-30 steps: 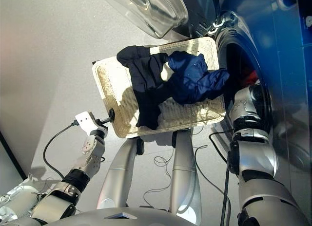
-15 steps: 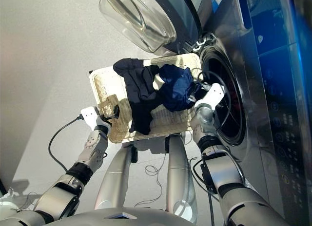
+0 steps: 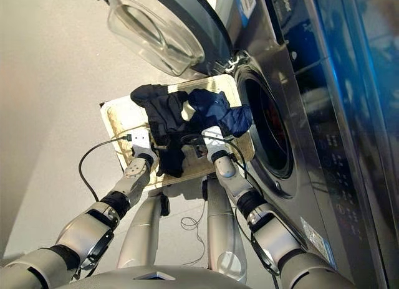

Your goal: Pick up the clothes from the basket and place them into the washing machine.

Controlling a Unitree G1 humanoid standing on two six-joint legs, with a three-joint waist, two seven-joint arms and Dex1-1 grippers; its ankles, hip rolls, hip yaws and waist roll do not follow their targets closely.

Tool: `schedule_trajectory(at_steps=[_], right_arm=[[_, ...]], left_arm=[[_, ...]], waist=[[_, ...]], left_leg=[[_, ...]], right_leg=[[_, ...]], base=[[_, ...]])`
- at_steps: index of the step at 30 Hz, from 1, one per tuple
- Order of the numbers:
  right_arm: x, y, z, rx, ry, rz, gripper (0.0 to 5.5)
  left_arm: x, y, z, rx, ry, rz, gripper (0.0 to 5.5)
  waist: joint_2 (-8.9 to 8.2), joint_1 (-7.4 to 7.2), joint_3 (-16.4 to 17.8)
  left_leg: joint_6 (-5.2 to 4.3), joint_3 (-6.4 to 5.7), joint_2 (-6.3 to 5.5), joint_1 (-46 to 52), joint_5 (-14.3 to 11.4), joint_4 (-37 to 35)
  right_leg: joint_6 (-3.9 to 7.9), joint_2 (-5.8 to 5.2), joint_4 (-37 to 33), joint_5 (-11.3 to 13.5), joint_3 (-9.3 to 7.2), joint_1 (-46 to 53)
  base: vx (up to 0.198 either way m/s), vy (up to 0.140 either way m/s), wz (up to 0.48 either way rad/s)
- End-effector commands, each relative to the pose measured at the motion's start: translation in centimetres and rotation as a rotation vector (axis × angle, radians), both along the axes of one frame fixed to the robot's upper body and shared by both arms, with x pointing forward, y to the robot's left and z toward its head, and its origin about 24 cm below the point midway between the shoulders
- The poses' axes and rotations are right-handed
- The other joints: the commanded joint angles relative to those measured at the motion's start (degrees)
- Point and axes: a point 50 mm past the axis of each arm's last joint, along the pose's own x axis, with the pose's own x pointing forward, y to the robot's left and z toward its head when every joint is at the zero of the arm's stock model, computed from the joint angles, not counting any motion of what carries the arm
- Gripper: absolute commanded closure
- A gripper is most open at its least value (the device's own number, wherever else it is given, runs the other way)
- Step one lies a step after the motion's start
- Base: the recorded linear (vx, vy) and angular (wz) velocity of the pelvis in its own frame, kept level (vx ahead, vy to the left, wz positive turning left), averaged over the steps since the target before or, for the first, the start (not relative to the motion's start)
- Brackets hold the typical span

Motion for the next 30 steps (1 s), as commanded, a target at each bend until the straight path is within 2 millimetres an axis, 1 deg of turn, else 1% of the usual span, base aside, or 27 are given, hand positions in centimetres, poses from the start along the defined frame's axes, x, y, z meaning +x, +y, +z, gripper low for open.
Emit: schedule_trajectory(at_steps=[1, 2, 4, 6, 9, 12, 13, 14, 15, 18, 21, 23, 24, 25, 26, 27, 28, 29, 30], right_arm=[[0.5, 3.0, 4.2, 0.059, -0.173, 0.11, 0.0], [0.4, 3.4, 5.2, 0.071, -0.211, 0.133, 0.0], [0.4, 3.7, 6.0, 0.085, -0.243, 0.142, 0.0], [0.4, 4.0, 7.0, 0.114, -0.274, 0.15, 0.0], [0.6, 4.1, 8.1, 0.143, -0.304, 0.144, 0.0], [0.6, 4.4, 8.4, 0.16, -0.312, 0.146, 0.0], [0.6, 4.4, 8.4, 0.16, -0.312, 0.147, 0.0], [0.6, 4.5, 8.4, 0.157, -0.314, 0.149, 0.0], [0.6, 4.6, 8.3, 0.156, -0.309, 0.151, 0.0], [0.5, 4.5, 7.9, 0.156, -0.295, 0.147, 0.0], [0.5, 4.2, 6.8, 0.135, -0.257, 0.138, 0.0], [0.5, 4.0, 6.5, 0.128, -0.246, 0.133, 0.0], [0.6, 3.6, 5.6, 0.111, -0.214, 0.117, 0.0], [0.6, 3.6, 5.5, 0.111, -0.214, 0.117, 0.0], [0.6, 3.1, 4.6, 0.082, -0.182, 0.101, 0.0], [0.6, 2.7, 4.0, 0.06, -0.166, 0.093, 0.0], [0.5, 2.5, 3.5, 0.04, -0.151, 0.086, 0.0], [0.5, 2.5, 3.5, 0.04, -0.151, 0.086, 0.0], [0.5, 1.9, 2.5, -0.01, -0.119, 0.078, 0.0]], left_arm=[[1.7, 0.4, 2.0, 0.045, -0.059, 0.023, 0.0], [1.9, 0.9, 2.1, 0.06, -0.053, 0.04, 0.0], [2.2, 1.5, 2.3, 0.069, -0.054, 0.059, 0.0], [2.6, 2.4, 2.7, 0.082, -0.049, 0.087, 0.0], [3.1, 2.9, 3.3, 0.067, -0.059, 0.116, 0.0], [3.4, 3.3, 3.8, 0.06, -0.07, 0.133, 0.0], [3.4, 3.3, 3.9, 0.06, -0.07, 0.133, 2.09], [3.6, 3.9, 3.9, 0.076, -0.063, 0.153, 4.96], [3.6, 4.0, 3.9, 0.081, -0.058, 0.154, 5.5], [3.6, 4.0, 4.0, 0.073, -0.059, 0.159, 5.5], [3.5, 3.5, 3.8, 0.051, -0.063, 0.141, 5.5], [3.4, 3.4, 3.9, 0.044, -0.068, 0.142, 5.5], [3.3, 3.3, 3.6, 0.03, -0.065, 0.134, 5.5], [3.3, 3.3, 3.6, 0.03, -0.065, 0.134, 5.5], [2.9, 3.3, 3.3, 0.025, -0.065, 0.124, 5.5], [2.7, 3.1, 3.2, 0.016, -0.073, 0.112, 5.5], [2.6, 3.0, 3.1, 0.002, -0.081, 0.103, 5.5], [2.6, 3.0, 3.1, 0.002, -0.081, 0.103, 5.5], [2.3, 2.7, 3.0, -0.032, -0.093, 0.084, 5.5]], waist=[[-1.2, -0.98, 3.89], [-1.52, -1.41, 4.13], [-1.79, -1.94, 4.29], [-2.28, -2.45, 4.49], [-2.39, -2.96, 4.76], [-2.4, -3.28, 4.69], [-2.39, -3.29, 4.63], [-2.62, -3.46, 4.5], [-2.66, -3.5, 4.41], [-2.63, -3.55, 4.22], [-1.97, -3.49, 3.54], [-1.79, -3.43, 3.39], [-1.4, -3.14, 3.05], [-1.43, -3.15, 3.1], [-1.07, -2.82, 3.02], [-0.9, -2.56, 3.09], [-0.81, -2.4, 3.22], [-0.84, -2.4, 3.32], [-0.45, -1.72, 3.33]], left_leg=[[1.28, -2.33, 1.1, -1.85, -10.08, 11.96], [1.3, -2.2, 1.68, -3.22, -10.67, 13.27], [1.32, -2.3, 2.05, -4.8, -11.18, 14.52], [1.37, -2.27, 2.56, -6.22, -11.69, 15.59], [1.37, -2.56, 2.94, -8.33, -12.28, 17.36], [1.42, -2.75, 3.06, -9.76, -12.69, 18.32], [1.42, -2.76, 3.07, -9.87, -12.72, 18.38], [1.55, -2.89, 3.17, -10.66, -12.93, 19.15], [1.57, -2.91, 3.26, -10.73, -13.0, 19.23], [1.57, -3.13, 3.09, -10.64, -13.02, 19.0], [1.37, -3.26, 2.45, -9.5, -12.34, 16.95], [1.28, -3.34, 2.27, -9.02, -12.16, 16.32], [1.06, -3.4, 1.88, -7.59, -11.64, 14.81], [1.06, -3.4, 1.86, -7.47, -11.59, 14.71], [0.84, -3.51, 1.47, -5.39, -10.99, 12.73], [0.63, -3.47, 1.35, -4.01, -10.39, 11.45], [0.44, -3.28, 1.09, -2.66, -9.95, 10.31], [0.44, -3.27, 1.08, -2.47, -9.89, 10.19], [0.01, -3.24, 0.56, 0.81, -8.6, 7.18]], right_leg=[[3.8, 1.37, -0.85, -3.43, -1.67, 2.2], [3.7, 1.82, 0.17, -3.86, -1.55, 0.77], [3.54, 2.45, 1.34, -4.24, -1.4, -0.89], [3.5, 2.81, 2.35, -4.65, -1.48, -2.38], [3.45, 3.05, 4.15, -5.01, -1.69, -4.35], [3.37, 3.35, 5.79, -5.29, -1.87, -6.35], [3.37, 3.35, 5.83, -5.31, -1.88, -6.44], [3.23, 3.51, 6.31, -5.38, -2.09, -7.16], [3.23, 3.48, 6.41, -5.39, -2.21, -7.29], [3.31, 3.23, 6.07, -5.28, -2.32, -7.21], [3.52, 2.58, 4.93, -4.76, -2.55, -6.3], [3.58, 2.43, 4.6, -4.64, -2.53, -5.93], [3.63, 1.93, 3.75, -4.28, -2.62, -4.72], [3.64, 1.91, 3.7, -4.27, -2.61, -4.62], [3.82, 1.27, 2.09, -3.5, -2.71, -2.52], [3.87, 0.79, 1.01, -3.12, -2.89, -1.14], [3.94, 0.53, -0.24, -2.65, -2.97, 0.36], [3.94, 0.53, -0.32, -2.62, -2.97, 0.52], [4.19, 0.01, -2.8, -1.8, -3.26, 3.89]], base=[[0.003, 0.007, -0.211], [0.0, 0.0, 0.0], [-0.001, -0.005, -0.094], [0.0, 0.0, 0.0], [0.005, -0.024, -0.193], [0.0, 0.0, 0.0], [0.0, 0.0, 0.0], [0.0, 0.0, 0.0], [0.0, 0.0, 0.0], [0.0, 0.0, 0.0], [0.0, 0.0, 0.0], [0.0, 0.0, 0.0], [0.0, 0.0, 0.0], [0.0, 0.0, 0.0], [0.0, 0.0, 0.0], [0.0, 0.0, 0.0], [0.0, 0.0, 0.0], [0.0, 0.0, 0.0], [0.0, 0.0, 0.0]])
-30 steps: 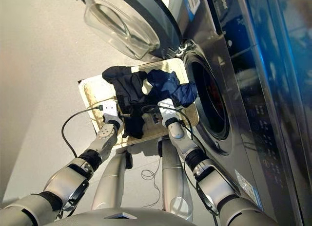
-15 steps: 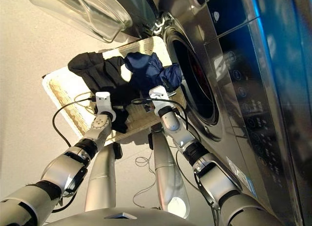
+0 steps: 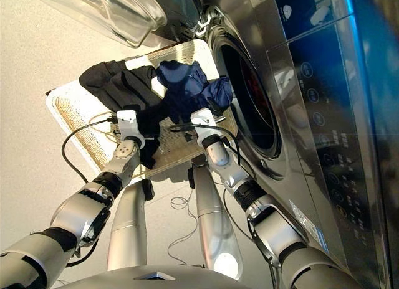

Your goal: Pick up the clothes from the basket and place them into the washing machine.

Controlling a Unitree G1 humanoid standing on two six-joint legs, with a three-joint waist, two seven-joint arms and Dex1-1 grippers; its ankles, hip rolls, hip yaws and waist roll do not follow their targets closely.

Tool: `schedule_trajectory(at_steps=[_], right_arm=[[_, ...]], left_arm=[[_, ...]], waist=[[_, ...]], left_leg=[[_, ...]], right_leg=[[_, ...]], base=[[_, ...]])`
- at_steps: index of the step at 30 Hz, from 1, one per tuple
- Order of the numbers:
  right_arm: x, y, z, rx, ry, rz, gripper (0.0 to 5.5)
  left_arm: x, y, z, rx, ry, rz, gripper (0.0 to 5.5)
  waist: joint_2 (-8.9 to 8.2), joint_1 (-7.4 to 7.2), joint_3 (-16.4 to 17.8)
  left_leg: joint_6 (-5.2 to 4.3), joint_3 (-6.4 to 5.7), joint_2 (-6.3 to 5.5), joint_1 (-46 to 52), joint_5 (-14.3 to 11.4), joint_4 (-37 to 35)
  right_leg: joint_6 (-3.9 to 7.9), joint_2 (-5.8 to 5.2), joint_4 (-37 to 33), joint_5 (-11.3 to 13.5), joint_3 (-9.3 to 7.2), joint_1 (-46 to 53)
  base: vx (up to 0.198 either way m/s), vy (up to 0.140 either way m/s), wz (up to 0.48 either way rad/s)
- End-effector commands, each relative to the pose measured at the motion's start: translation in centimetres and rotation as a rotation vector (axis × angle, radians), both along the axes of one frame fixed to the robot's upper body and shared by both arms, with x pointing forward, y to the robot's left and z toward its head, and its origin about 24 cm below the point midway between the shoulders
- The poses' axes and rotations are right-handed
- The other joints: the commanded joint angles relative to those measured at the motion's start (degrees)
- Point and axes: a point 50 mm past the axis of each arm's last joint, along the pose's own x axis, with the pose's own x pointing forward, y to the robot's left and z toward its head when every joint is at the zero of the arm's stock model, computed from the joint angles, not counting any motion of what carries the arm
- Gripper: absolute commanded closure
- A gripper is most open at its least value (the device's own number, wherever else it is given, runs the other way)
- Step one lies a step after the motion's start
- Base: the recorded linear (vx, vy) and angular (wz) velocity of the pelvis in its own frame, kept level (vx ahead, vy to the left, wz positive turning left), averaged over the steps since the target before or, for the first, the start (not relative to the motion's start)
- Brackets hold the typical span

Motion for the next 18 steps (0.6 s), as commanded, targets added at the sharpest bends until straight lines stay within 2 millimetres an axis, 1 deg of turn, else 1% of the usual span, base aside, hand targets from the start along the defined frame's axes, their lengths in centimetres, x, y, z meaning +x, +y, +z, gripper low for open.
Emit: schedule_trajectory(at_steps=[1, 2, 4, 5, 6, 7, 8, 9, 10, 12, 13, 14, 15, 18], right_arm=[[0.0, 1.2, 0.8, -0.027, -0.057, 0.054, 0.0], [-0.2, 0.5, -0.6, -0.084, -0.012, 0.04, 0.0], [-0.4, 0.0, -1.7, -0.13, 0.022, 0.033, 0.0], [-0.7, -0.2, -2.2, -0.154, 0.04, 0.037, 0.0], [-0.8, -0.4, -2.6, -0.173, 0.05, 0.038, 0.0], [-1.0, -0.7, -3.0, -0.196, 0.06, 0.04, 0.0], [-1.2, -0.9, -3.6, -0.232, 0.078, 0.046, 0.0], [-1.4, -1.1, -4.0, -0.257, 0.087, 0.054, 0.0], [-1.7, -1.1, -4.2, -0.286, 0.082, 0.072, 0.0], [-2.3, -1.1, -4.6, -0.356, 0.076, 0.12, 0.0], [-2.5, -1.2, -5.0, -0.374, 0.084, 0.133, 0.0], [-2.5, -1.2, -5.0, -0.374, 0.084, 0.133, 0.0], [-3.1, -1.2, -5.4, -0.395, 0.096, 0.168, 0.0], [-4.1, -0.7, -6.0, -0.408, 0.113, 0.229, 0.0]], left_arm=[[0.1, 0.2, 1.0, -0.071, -0.074, -0.007, 5.5], [-0.4, -0.3, 0.7, -0.116, -0.086, -0.027, 5.5], [-1.1, -0.6, 0.2, -0.16, -0.092, -0.043, 5.5], [-1.4, -0.8, -0.1, -0.176, -0.084, -0.054, 5.5], [-1.6, -1.1, 0.0, -0.196, -0.099, -0.065, 5.5], [-1.9, -1.3, 0.2, -0.222, -0.119, -0.082, 5.5], [-2.3, -1.6, 0.0, -0.247, -0.12, -0.098, 5.5], [-2.6, -1.8, -0.1, -0.264, -0.123, -0.11, 5.5], [-2.9, -1.9, 0.1, -0.302, -0.139, -0.121, 5.5], [-3.6, -2.3, 0.1, -0.344, -0.155, -0.151, 5.5], [-3.8, -2.5, 0.3, -0.365, -0.167, -0.168, 5.5], [-3.9, -2.5, 0.3, -0.365, -0.167, -0.168, 5.5], [-4.5, -2.8, 0.7, -0.414, -0.189, -0.199, 5.5], [-5.6, -3.1, 1.0, -0.485, -0.206, -0.244, 5.5]], waist=[[1.65, -0.08, 1.84], [2.15, 0.78, 1.62], [2.54, 1.49, 1.37], [2.26, 1.59, 1.16], [2.37, 1.89, 0.99], [2.6, 2.31, 0.75], [2.84, 2.81, 0.55], [3.02, 3.13, 0.36], [3.15, 3.36, 0.14], [3.41, 3.86, 0.04], [3.52, 4.11, -0.05], [3.52, 4.11, -0.01], [3.61, 4.54, -0.44], [3.68, 5.1, -1.38]], left_leg=[[0.99, -3.09, -1.47, 7.48, -5.14, 0.66], [0.65, -3.1, -2.21, 11.17, -3.87, -2.24], [0.49, -3.24, -2.81, 14.67, -3.05, -4.73], [0.54, -2.87, -3.25, 15.91, -0.64, -6.52], [0.47, -2.97, -3.45, 17.37, -0.26, -7.49], [0.36, -3.13, -3.38, 19.19, 0.29, -8.79], [0.26, -3.35, -3.39, 21.18, 0.92, -10.28], [0.18, -3.53, -3.38, 22.82, 1.25, -11.49], [0.04, -3.36, -3.24, 24.56, 1.55, -12.55], [-0.1, -3.55, -3.06, 27.95, 2.12, -14.38], [-0.04, -3.8, -3.15, 29.36, 2.16, -14.94], [-0.04, -3.81, -3.15, 29.42, 2.16, -14.97], [-0.02, -3.95, -3.2, 32.31, 2.15, -15.76], [0.1, -3.99, -3.41, 36.22, 1.99, -16.71]], right_leg=[[4.99, -1.87, -3.33, -3.31, -4.49, 8.74], [5.2, -2.47, -5.5, -2.77, -5.04, 12.43], [5.38, -2.65, -7.22, -2.46, -5.31, 15.8], [5.28, -3.26, -8.63, -0.82, -5.61, 17.1], [5.31, -3.47, -9.49, -0.71, -6.03, 18.67], [5.34, -3.66, -10.41, -0.74, -6.46, 20.68], [5.38, -3.7, -11.15, -0.73, -6.79, 22.54], [5.41, -3.79, -11.92, -0.84, -7.28, 24.17], [5.49, -3.92, -12.63, -0.79, -7.64, 26.0], [5.55, -4.04, -13.6, -0.83, -8.36, 29.16], [5.56, -4.06, -13.96, -0.95, -8.7, 30.6], [5.56, -4.06, -13.98, -0.95, -8.71, 30.66], [5.57, -4.07, -14.77, -1.24, -9.24, 33.73], [5.63, -3.82, -16.5, -1.51, -9.72, 38.35]], base=[[0.0, 0.0, 0.0], [0.0, 0.0, 0.0], [0.005, -0.051, 0.117], [-0.043, -0.056, 0.108], [-0.036, -0.06, 0.128], [0.058, -0.058, 0.166], [0.071, -0.047, 0.195], [0.07, -0.043, 0.172], [0.064, -0.032, 0.177], [0.064, -0.035, 0.196], [0.051, -0.025, 0.233], [0.073, -0.039, 0.219], [0.078, -0.032, 0.218], [0.078, -0.028, 0.218]])
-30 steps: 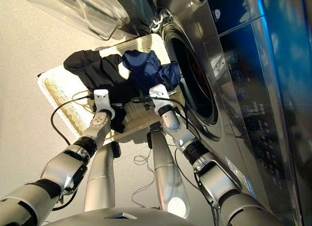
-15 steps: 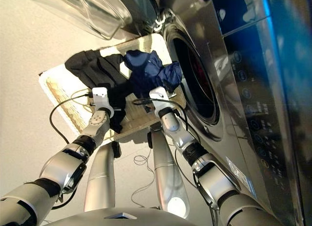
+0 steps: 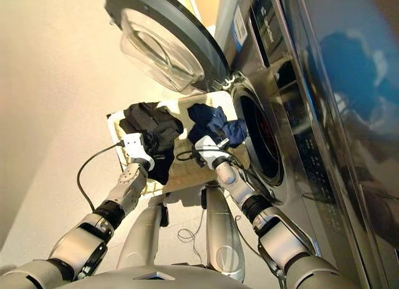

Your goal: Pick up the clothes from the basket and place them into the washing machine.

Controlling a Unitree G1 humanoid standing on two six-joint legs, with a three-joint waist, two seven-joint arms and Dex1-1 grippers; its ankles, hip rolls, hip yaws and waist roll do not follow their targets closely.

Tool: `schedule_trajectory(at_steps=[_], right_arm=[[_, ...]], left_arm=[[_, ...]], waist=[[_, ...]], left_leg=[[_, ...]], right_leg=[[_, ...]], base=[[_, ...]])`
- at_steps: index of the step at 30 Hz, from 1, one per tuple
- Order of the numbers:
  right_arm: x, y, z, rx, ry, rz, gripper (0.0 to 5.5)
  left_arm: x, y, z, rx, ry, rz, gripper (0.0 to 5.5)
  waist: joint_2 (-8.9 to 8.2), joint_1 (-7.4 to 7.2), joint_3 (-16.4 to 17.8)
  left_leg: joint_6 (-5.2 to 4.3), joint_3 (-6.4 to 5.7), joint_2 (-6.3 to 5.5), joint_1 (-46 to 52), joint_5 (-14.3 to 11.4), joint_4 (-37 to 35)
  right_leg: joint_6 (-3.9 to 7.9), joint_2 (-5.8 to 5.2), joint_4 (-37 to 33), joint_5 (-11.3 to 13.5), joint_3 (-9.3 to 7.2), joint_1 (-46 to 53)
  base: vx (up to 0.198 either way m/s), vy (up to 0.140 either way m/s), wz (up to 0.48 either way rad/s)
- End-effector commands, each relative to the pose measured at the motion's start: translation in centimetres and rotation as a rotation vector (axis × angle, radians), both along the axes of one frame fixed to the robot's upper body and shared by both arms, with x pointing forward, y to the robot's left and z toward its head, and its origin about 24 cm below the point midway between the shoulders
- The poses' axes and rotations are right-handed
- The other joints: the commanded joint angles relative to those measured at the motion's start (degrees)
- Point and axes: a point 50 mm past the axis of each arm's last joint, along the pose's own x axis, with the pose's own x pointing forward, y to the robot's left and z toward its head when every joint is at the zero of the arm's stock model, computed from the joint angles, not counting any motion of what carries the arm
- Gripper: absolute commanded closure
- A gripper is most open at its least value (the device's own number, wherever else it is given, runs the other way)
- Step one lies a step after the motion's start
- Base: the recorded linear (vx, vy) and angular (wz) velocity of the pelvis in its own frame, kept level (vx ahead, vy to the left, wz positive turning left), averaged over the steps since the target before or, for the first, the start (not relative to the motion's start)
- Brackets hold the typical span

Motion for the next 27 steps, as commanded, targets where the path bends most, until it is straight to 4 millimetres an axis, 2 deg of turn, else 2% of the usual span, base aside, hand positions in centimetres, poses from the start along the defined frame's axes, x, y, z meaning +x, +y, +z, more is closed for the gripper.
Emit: schedule_trajectory(at_steps=[1, 7, 10, 14, 19, 21, 26, 27], right_arm=[[-0.9, 2.1, 0.2, 0.012, -0.014, 0.115, 0.0], [-2.7, 4.5, 0.3, -0.032, -0.028, 0.317, 0.0], [-3.3, 5.7, 0.9, -0.03, -0.055, 0.398, 0.0], [-3.7, 6.8, 1.3, -0.018, -0.06, 0.453, 0.0], [-3.4, 7.6, 1.5, -0.043, -0.093, 0.462, 0.0], [-2.7, 8.1, 1.9, -0.051, -0.128, 0.438, 0.0], [-1.5, 7.9, 2.2, -0.053, -0.161, 0.343, 0.0], [-1.1, 7.9, 2.6, -0.037, -0.168, 0.322, 2.42]], left_arm=[[0.5, -0.6, 2.6, -0.085, -0.14, -0.056, 5.5], [-1.4, -1.6, 3.2, -0.172, -0.161, -0.16, 5.5], [-2.2, -2.2, 3.0, -0.208, -0.15, -0.201, 5.5], [-3.0, -3.3, 3.1, -0.265, -0.135, -0.263, 5.5], [-3.9, -4.8, 3.4, -0.353, -0.112, -0.335, 5.5], [-4.6, -5.8, 3.6, -0.419, -0.083, -0.383, 5.5], [-5.5, -6.7, 3.8, -0.466, -0.054, -0.443, 5.5], [-5.8, -6.9, 3.8, -0.477, -0.044, -0.456, 5.5]], waist=[[-1.45, -0.33, -1.86], [-0.76, 0.45, -5.21], [-0.45, 0.65, -6.4], [0.09, 0.87, -7.41], [0.59, 1.07, -7.87], [1.03, 1.26, -8.14], [1.49, 1.61, -8.57], [1.54, 1.73, -8.62]], left_leg=[[-0.13, 2.18, -1.86, 6.27, -4.9, 1.68], [0.03, 2.19, -1.8, 12.32, -5.06, -0.63], [0.13, 2.36, -1.75, 14.12, -5.09, -1.21], [0.25, 1.9, -1.67, 15.86, -5.18, -1.77], [0.33, 1.66, -1.68, 16.48, -5.26, -1.81], [0.37, 1.36, -1.58, 16.52, -5.1, -1.95], [0.43, 0.89, -1.46, 16.54, -5.06, -2.03], [0.43, 0.81, -1.45, 16.46, -5.07, -1.97]], right_leg=[[5.61, -0.55, -15.08, 4.12, -1.58, 12.86], [5.85, -0.59, -20.04, 3.95, -1.82, 19.49], [5.78, -0.28, -20.64, 3.71, -1.71, 21.28], [5.58, -0.04, -21.17, 3.11, -1.74, 23.18], [5.48, 0.06, -21.45, 2.78, -2.05, 23.97], [5.48, 0.08, -21.59, 2.7, -2.3, 24.09], [5.46, 0.16, -21.63, 2.54, -2.9, 24.3], [5.47, 0.14, -21.62, 2.5, -3.13, 24.36]], base=[[0.065, -0.012, 0.169], [0.059, -0.014, -0.013], [0.07, -0.013, -0.009], [0.042, -0.011, -0.007], [0.0, 0.0, 0.0], [0.0, 0.0, 0.0], [0.0, 0.0, 0.0], [0.0, 0.0, 0.0]])
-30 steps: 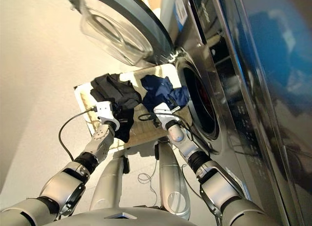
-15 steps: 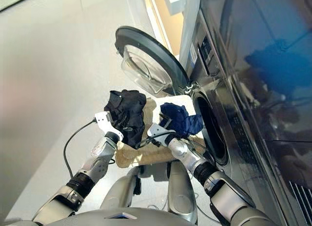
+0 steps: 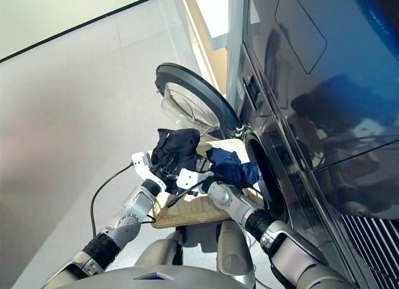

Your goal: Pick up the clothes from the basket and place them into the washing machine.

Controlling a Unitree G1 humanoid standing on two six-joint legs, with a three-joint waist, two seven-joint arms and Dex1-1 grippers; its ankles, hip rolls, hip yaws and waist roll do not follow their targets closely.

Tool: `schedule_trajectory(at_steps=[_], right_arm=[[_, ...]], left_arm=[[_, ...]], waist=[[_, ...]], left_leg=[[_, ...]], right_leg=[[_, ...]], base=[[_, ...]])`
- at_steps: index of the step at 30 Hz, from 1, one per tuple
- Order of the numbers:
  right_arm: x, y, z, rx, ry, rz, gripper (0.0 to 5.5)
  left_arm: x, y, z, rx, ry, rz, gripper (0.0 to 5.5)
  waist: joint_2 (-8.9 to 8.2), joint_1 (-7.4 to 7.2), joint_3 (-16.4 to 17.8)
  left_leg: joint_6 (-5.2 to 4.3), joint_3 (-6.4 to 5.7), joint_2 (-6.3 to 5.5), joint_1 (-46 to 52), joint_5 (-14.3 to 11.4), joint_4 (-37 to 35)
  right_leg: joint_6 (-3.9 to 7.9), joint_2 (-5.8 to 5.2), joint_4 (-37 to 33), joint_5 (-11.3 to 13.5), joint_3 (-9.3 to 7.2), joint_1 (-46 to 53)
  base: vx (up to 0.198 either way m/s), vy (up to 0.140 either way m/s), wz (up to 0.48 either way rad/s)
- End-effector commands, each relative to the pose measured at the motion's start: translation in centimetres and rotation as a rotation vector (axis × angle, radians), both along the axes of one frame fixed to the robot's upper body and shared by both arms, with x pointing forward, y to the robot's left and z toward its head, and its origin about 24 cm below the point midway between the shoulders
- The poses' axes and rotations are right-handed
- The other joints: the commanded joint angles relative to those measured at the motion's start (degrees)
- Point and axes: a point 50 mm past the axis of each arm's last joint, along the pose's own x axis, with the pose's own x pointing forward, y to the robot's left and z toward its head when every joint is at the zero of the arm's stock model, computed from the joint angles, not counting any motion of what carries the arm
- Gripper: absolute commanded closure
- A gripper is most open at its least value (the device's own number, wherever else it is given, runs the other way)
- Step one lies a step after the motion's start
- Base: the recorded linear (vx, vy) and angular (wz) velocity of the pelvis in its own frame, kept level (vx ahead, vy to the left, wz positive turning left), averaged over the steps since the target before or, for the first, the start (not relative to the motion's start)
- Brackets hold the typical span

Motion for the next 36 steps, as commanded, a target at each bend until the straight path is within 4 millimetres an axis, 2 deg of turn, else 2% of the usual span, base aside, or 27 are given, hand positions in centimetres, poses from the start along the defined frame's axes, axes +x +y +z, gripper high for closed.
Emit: schedule_trajectory(at_steps=[1, 2, 7, 12, 13, 14, 19, 20, 24, 25, 27, 28, 30, 32, 33, 35, 36], right_arm=[[2.3, 4.4, 3.7, 0.15, -0.129, 0.012, 4.27], [2.3, 4.4, 3.7, 0.151, -0.129, 0.012, 5.5], [3.0, 3.8, 3.8, 0.219, -0.107, -0.079, 5.5], [3.0, 3.1, 3.6, 0.257, -0.086, -0.129, 5.5], [3.0, 2.6, 3.2, 0.266, -0.07, -0.161, 5.5], [3.0, 2.6, 3.2, 0.267, -0.07, -0.161, 5.5], [2.6, 0.7, 2.4, 0.283, -0.06, -0.257, 5.5], [2.6, 0.7, 2.4, 0.283, -0.06, -0.257, 5.5], [2.4, -1.5, 2.3, 0.323, -0.085, -0.373, 5.5], [2.4, -1.5, 2.3, 0.323, -0.085, -0.372, 5.5], [2.2, -2.6, 1.9, 0.36, -0.074, -0.457, 5.5], [2.2, -2.6, 1.9, 0.36, -0.074, -0.457, 5.5], [1.9, -3.7, 1.3, 0.415, -0.049, -0.554, 5.5], [1.8, -4.1, 1.1, 0.431, -0.041, -0.59, 5.5], [1.9, -4.9, 0.9, 0.458, -0.036, -0.653, 5.5], [1.9, -5.3, 0.9, 0.461, -0.04, -0.681, 5.5], [2.1, -6.3, 1.1, 0.486, -0.065, -0.742, 5.5]], left_arm=[[-0.6, -2.5, 3.2, -0.113, -0.141, -0.154, 5.5], [-0.6, -2.5, 3.2, -0.113, -0.141, -0.154, 5.5], [-1.6, -2.6, 3.0, -0.107, -0.137, -0.233, 5.5], [-1.5, -2.2, 2.9, -0.086, -0.142, -0.228, 5.37], [-1.3, -1.8, 3.0, -0.08, -0.152, -0.218, 3.32], [-1.3, -1.8, 3.0, -0.079, -0.152, -0.218, 0.0], [-0.4, 0.8, 3.4, -0.058, -0.191, -0.086, 0.0], [-0.4, 0.8, 3.4, -0.058, -0.191, -0.086, 0.0], [0.8, 4.4, 3.7, -0.056, -0.2, 0.174, 0.0], [0.8, 4.4, 3.7, -0.056, -0.2, 0.174, 0.0], [1.3, 6.5, 3.6, -0.059, -0.184, 0.349, 0.0], [1.3, 6.5, 3.6, -0.059, -0.184, 0.349, 0.0], [1.7, 8.7, 3.4, 0.005, -0.182, 0.508, 0.0], [1.7, 9.2, 3.3, 0.022, -0.177, 0.548, 0.0], [1.9, 10.3, 2.7, 0.118, -0.163, 0.615, 0.0], [2.0, 10.7, 2.2, 0.152, -0.15, 0.64, 0.0], [2.1, 11.4, 1.2, 0.234, -0.107, 0.683, 0.0]], waist=[[-3.48, 0.63, -1.09], [-3.5, 0.63, -1.09], [-3.24, 0.96, -1.09], [-3.25, 0.82, -1.03], [-3.26, 0.82, -0.97], [-3.26, 0.81, -0.98], [-3.28, 0.94, -0.78], [-3.27, 0.93, -0.79], [-3.59, 1.03, -0.25], [-3.58, 1.02, -0.25], [-3.96, 1.02, 0.16], [-3.95, 1.01, 0.15], [-4.35, 1.05, 0.68], [-4.47, 1.0, 0.92], [-4.5, 0.89, 1.59], [-4.46, 0.86, 1.94], [-4.34, 0.69, 2.92]], left_leg=[[-0.1, 1.13, -3.81, 6.11, -4.71, 0.88], [-0.1, 1.12, -3.81, 6.1, -4.71, 0.89], [0.05, 0.57, -4.01, 5.93, -4.96, 1.12], [0.16, 0.44, -4.21, 5.84, -5.25, 1.3], [0.23, 0.45, -4.28, 5.78, -5.36, 1.51], [0.24, 0.45, -4.29, 5.76, -5.37, 1.52], [0.37, 0.4, -4.52, 5.41, -5.55, 1.65], [0.37, 0.39, -4.52, 5.41, -5.55, 1.65], [0.51, 0.31, -4.69, 4.79, -5.61, 1.85], [0.51, 0.3, -4.69, 4.79, -5.62, 1.86], [0.68, 0.31, -4.85, 4.31, -5.81, 2.1], [0.68, 0.3, -4.85, 4.3, -5.82, 2.12], [0.79, 0.41, -5.07, 3.58, -6.08, 2.72], [0.84, 0.43, -5.15, 3.22, -6.22, 2.98], [0.9, 0.56, -5.35, 2.37, -6.21, 3.25], [0.95, 0.63, -5.43, 1.73, -6.22, 3.47], [1.04, 0.73, -5.5, 0.64, -6.19, 3.79]], right_leg=[[6.71, -1.23, -19.42, 4.08, -0.11, 13.25], [6.71, -1.23, -19.42, 4.07, -0.12, 13.25], [6.7, -1.31, -19.15, 3.82, -0.67, 13.38], [6.76, -1.49, -18.97, 3.68, -0.98, 13.46], [6.78, -1.6, -18.87, 3.65, -1.09, 13.45], [6.78, -1.6, -18.87, 3.65, -1.09, 13.44], [6.93, -1.92, -18.51, 3.66, -1.27, 12.92], [6.93, -1.93, -18.5, 3.65, -1.28, 12.91], [7.04, -2.27, -18.07, 3.66, -1.39, 12.12], [7.04, -2.27, -18.06, 3.65, -1.39, 12.12], [7.04, -2.47, -17.73, 3.76, -1.43, 11.61], [7.04, -2.47, -17.72, 3.75, -1.43, 11.6], [7.05, -2.69, -17.15, 3.71, -1.43, 10.85], [7.07, -2.8, -16.85, 3.67, -1.39, 10.46], [7.07, -2.98, -16.22, 3.71, -1.23, 9.59], [7.13, -3.12, -15.71, 3.74, -1.09, 8.73], [7.12, -3.32, -14.79, 3.8, -0.86, 7.32]], base=[[0.0, 0.0, 0.0], [0.0, 0.0, 0.0], [0.0, 0.0, 0.0], [0.0, 0.0, 0.0], [0.0, 0.0, 0.0], [0.0, 0.0, 0.0], [0.0, 0.0, 0.0], [0.0, 0.0, 0.0], [0.0, 0.0, 0.0], [0.0, 0.0, 0.0], [0.0, 0.0, 0.0], [0.0, 0.0, 0.0], [0.0, 0.0, 0.0], [0.0, 0.0, 0.0], [-0.067, 0.068, 0.032], [-0.062, 0.06, 0.022], [-0.067, 0.062, 0.025]])
